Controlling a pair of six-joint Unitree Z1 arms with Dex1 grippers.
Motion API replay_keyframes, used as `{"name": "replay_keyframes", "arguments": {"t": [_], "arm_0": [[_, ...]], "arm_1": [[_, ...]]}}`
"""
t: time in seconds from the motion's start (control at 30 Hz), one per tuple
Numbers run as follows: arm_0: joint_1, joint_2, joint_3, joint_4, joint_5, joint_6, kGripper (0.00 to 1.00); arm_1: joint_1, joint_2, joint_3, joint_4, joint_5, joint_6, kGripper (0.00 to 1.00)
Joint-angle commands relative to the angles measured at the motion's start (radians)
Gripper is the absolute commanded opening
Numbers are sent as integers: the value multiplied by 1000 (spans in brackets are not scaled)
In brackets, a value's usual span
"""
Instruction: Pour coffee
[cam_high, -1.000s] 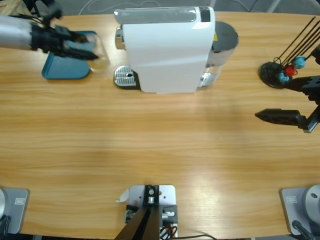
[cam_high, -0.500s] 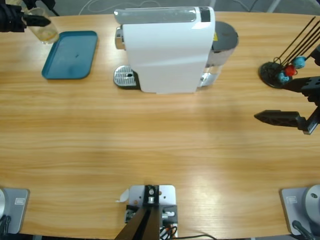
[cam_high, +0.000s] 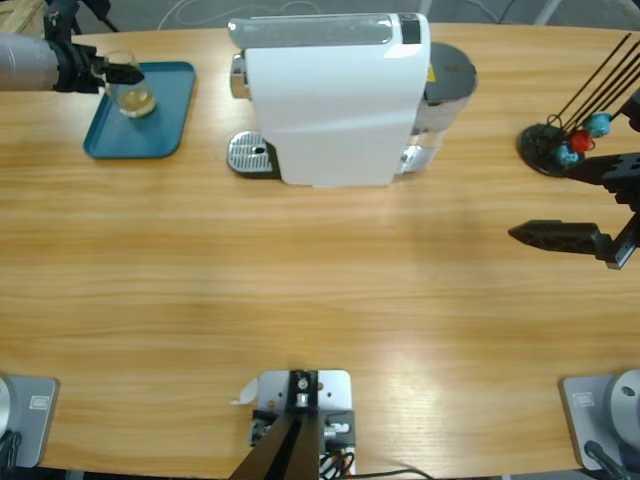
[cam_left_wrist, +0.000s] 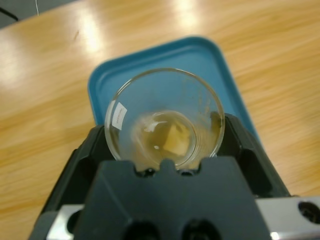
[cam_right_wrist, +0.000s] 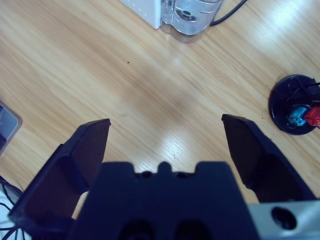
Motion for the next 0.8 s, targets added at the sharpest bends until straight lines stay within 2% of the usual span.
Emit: {"name": "replay_keyframes", "arguments": {"t": [0.03, 0.17, 0.2, 0.23, 0.27, 0.5, 0.63, 0.8], "arm_0": [[-19, 56, 39, -46, 16, -19, 0], [-24, 56, 39, -48, 15, -27, 0], [-24, 56, 40, -48, 14, -49, 411], [-26, 55, 46, -48, 14, -83, 908], [-28, 43, 61, -48, 14, -107, 982], [-26, -69, 115, -48, 75, -108, 996], [-12, -175, 128, -48, 65, -108, 996], [-120, -430, 221, -21, 49, -110, 996]], "arm_1": [[14, 15, 7, 7, 13, -9, 1000], [14, 15, 7, 7, 13, -9, 1000], [14, 14, 7, 7, 13, -9, 1000], [14, 13, 7, 7, 13, -9, 1000], [15, 9, 9, 7, 14, -9, 1000], [27, -4, 12, 5, 13, -9, 1000], [31, -23, 19, 0, 10, -9, 1000], [31, -31, 23, -4, -3, -5, 1000]]}}
